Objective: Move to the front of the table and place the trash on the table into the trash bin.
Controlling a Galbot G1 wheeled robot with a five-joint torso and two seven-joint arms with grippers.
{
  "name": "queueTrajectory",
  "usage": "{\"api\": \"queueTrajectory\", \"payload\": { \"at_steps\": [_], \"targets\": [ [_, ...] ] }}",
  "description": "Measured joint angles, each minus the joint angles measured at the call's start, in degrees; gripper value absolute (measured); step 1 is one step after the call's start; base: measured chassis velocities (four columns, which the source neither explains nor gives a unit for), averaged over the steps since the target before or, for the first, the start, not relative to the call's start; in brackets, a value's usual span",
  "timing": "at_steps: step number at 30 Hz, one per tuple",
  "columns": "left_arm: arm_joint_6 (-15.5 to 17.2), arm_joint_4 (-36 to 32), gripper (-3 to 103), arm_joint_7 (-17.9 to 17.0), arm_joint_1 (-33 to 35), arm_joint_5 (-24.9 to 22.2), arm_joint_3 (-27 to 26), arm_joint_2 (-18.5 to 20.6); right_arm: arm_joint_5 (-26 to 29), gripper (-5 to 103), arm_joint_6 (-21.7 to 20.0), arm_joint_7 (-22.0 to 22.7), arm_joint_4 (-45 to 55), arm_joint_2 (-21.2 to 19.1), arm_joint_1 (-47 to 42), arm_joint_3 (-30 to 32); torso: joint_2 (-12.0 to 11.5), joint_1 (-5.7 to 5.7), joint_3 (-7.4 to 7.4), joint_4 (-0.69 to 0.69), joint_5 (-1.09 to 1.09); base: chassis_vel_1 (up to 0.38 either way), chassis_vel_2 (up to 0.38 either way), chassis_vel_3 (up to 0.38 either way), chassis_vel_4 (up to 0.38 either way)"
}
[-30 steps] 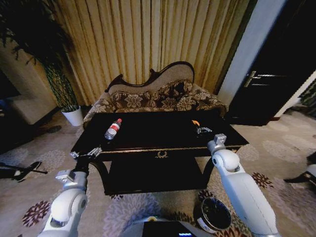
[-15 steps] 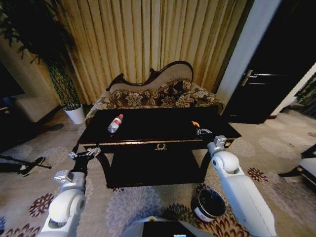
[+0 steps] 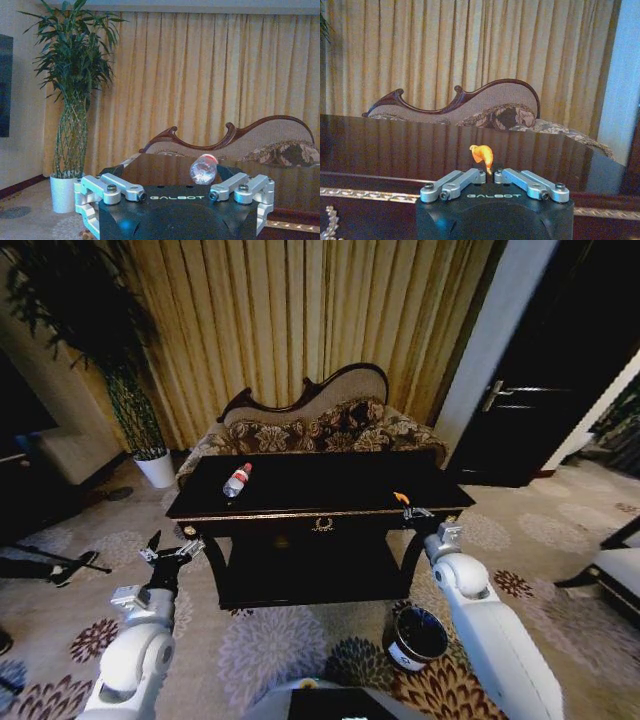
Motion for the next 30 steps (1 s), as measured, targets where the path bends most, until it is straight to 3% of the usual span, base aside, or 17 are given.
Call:
{"api": "queueTrajectory", "payload": {
  "at_steps": [16,30],
  "targets": [
    [-0.11,0.10,100,0.05,-0.05,0.13,0.03,-0.03,-0.28,3,1.72,0.00,-4.83,2.16,-1.11,-0.10,0.04,-0.06,-0.02,0.00,-0.01,0.107,-0.109,-0.103,0.102],
    [-0.14,0.13,100,0.03,-0.48,0.13,-0.27,-0.65,-11.70,3,8.75,-0.01,-36.42,3.14,2.38,-2.91,0.01,-0.02,-0.01,0.00,0.00,-0.010,0.005,0.002,-0.011]
  ]
}}
